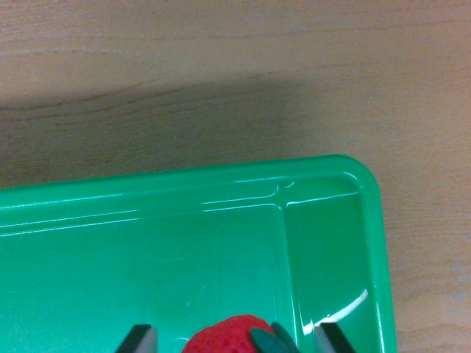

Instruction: Pick fruit

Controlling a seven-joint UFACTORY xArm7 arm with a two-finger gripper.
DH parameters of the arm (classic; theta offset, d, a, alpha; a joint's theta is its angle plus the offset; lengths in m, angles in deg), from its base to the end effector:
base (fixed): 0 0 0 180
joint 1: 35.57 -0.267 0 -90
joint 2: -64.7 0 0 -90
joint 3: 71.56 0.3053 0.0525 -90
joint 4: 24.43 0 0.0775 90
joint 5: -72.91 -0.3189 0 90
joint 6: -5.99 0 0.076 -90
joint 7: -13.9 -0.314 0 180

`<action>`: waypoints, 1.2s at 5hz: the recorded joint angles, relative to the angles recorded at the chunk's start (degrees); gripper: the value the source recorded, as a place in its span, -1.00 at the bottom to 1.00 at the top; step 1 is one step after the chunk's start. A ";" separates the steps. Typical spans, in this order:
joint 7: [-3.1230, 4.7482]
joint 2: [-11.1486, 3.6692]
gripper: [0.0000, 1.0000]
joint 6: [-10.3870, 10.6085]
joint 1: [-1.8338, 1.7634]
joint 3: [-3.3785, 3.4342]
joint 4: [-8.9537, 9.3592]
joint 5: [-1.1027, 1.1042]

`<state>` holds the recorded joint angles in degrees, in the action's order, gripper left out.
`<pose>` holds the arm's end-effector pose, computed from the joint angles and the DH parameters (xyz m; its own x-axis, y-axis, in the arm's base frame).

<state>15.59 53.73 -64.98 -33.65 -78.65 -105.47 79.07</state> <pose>0.4967 -0.1086 0.2086 0.9956 -0.0910 -0.0205 -0.0878 -0.9884 0.1237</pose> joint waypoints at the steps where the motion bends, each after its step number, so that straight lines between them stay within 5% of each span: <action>1: 0.20 0.94 1.00 -2.25 -0.04 0.00 -1.33 -0.01; 6: 0.54 2.51 1.00 -6.01 -0.12 -0.01 -3.54 -0.04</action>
<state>16.13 56.23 -70.99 -33.76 -78.65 -109.00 79.03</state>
